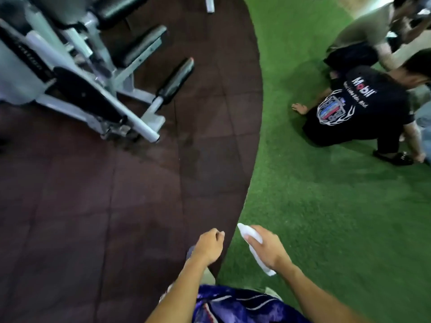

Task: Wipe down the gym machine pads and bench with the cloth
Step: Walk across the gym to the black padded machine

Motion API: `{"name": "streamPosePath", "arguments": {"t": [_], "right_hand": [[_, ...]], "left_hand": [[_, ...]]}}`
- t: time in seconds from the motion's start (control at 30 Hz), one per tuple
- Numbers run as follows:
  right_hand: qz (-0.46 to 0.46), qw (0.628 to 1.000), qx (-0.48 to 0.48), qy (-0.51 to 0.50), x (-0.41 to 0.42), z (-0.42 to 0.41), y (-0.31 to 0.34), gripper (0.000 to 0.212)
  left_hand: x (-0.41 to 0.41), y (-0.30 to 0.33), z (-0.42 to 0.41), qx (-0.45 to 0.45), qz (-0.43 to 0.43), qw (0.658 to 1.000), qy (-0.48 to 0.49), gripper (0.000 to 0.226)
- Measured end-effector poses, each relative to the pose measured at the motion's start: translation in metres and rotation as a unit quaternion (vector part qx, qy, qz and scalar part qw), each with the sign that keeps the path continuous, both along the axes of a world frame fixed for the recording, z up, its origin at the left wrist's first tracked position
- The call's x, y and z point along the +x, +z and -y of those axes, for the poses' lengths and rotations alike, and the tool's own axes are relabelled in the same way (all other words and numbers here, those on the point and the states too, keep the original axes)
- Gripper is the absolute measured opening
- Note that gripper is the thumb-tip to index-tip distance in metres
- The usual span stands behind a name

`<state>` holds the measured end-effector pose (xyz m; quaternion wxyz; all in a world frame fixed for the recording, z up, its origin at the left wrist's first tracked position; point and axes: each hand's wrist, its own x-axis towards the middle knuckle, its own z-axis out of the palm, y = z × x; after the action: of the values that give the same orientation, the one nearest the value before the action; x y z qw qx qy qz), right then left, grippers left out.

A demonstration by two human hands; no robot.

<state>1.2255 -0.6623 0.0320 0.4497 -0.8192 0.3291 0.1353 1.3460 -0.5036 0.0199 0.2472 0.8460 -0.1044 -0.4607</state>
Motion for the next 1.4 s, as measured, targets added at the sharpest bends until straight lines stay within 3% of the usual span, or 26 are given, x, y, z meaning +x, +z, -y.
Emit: {"name": "streamPosePath", "arguments": {"t": [0.23, 0.47, 0.73, 0.93, 1.17, 1.4], "right_hand": [[-0.01, 1.0, 0.007, -0.016, 0.135, 0.053, 0.008, 0.031], [-0.015, 0.999, 0.021, -0.025, 0.275, 0.164, -0.021, 0.046], [0.0, 1.0, 0.014, -0.024, 0.447, 0.334, -0.004, 0.032], [-0.003, 1.0, 0.018, -0.02, 0.574, 0.431, -0.003, 0.026], [0.0, 0.999, 0.007, -0.042, 0.757, 0.533, -0.006, 0.026], [0.013, 1.0, 0.005, -0.022, 0.948, 0.621, 0.013, 0.026]], "left_hand": [[0.151, 0.017, 0.067, 0.002, 0.017, 0.999, -0.046, 0.037], [0.292, 0.007, 0.182, 0.007, 0.002, 0.999, -0.044, 0.041], [0.458, 0.015, 0.349, -0.005, 0.008, 1.0, -0.013, 0.033], [0.575, 0.005, 0.447, 0.013, 0.004, 1.0, -0.011, 0.041], [0.769, -0.011, 0.552, 0.013, 0.01, 0.999, -0.043, 0.032], [0.952, 0.013, 0.633, 0.007, 0.02, 1.0, -0.001, 0.038]]}}
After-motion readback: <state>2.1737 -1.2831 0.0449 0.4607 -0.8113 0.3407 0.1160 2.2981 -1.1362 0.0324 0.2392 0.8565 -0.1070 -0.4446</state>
